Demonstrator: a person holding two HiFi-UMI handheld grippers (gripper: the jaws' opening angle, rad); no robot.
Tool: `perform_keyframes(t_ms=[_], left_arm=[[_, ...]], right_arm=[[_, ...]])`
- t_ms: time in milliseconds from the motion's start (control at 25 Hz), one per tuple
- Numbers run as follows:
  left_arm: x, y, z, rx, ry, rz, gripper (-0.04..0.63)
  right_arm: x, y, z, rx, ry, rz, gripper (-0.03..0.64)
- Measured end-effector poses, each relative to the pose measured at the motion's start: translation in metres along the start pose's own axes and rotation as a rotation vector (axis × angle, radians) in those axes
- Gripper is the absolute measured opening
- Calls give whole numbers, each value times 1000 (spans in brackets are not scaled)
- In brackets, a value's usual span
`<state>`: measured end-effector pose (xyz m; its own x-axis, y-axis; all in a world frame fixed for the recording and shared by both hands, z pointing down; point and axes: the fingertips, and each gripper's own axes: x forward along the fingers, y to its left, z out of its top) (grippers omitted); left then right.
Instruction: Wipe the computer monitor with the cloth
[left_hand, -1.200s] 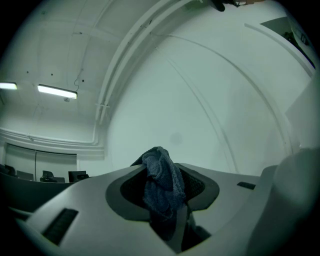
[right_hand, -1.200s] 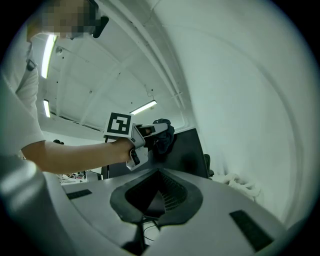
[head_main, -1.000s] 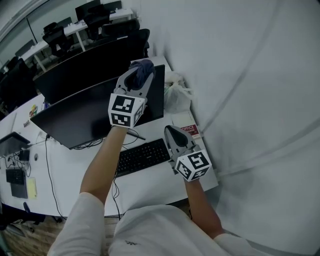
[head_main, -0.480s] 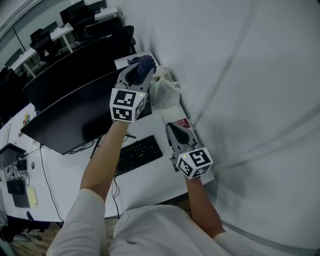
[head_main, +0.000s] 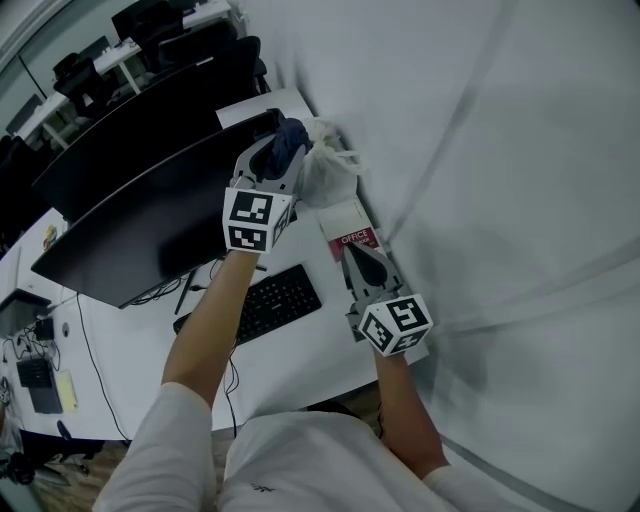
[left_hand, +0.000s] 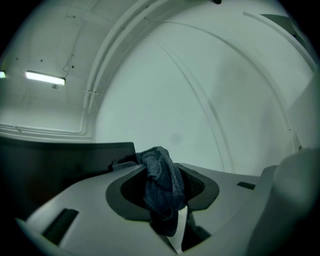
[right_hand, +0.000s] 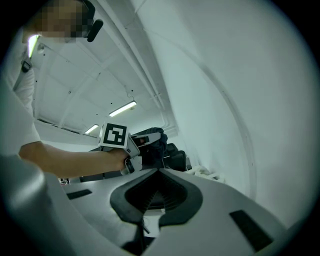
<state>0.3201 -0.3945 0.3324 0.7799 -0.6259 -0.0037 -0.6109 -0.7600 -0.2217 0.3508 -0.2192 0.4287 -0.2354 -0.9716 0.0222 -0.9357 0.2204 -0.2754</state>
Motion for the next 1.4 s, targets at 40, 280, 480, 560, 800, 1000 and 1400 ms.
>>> perform_keyframes(t_ms=[40,280,480,560,800,1000,1400], left_arm=[[0,-1,-5,-6,7,0,153],[-1,-9,-37,-53,48,21,153],[-4,-14,-64,-88,81,50,153],[-5,-16,-74,-100,94,59,153],[-8,-24,-105,-167,136,88,153],[-11,-29,-131,-182,176,85,153],[-18,-44,-195,-215,282,77,153]], right_arm=[[0,-2,-3,5,4,-2,19],[4,-9,-13,34,13,-3,20],[0,-15,-23,45,31,-12,20],[-2,-18,-28,51,41,-20,20],[-2,-21,-40,59,63,-25,20],[5,-19,-50,54,84,-17,20],[1,-28,-76,82,134,-50,19]])
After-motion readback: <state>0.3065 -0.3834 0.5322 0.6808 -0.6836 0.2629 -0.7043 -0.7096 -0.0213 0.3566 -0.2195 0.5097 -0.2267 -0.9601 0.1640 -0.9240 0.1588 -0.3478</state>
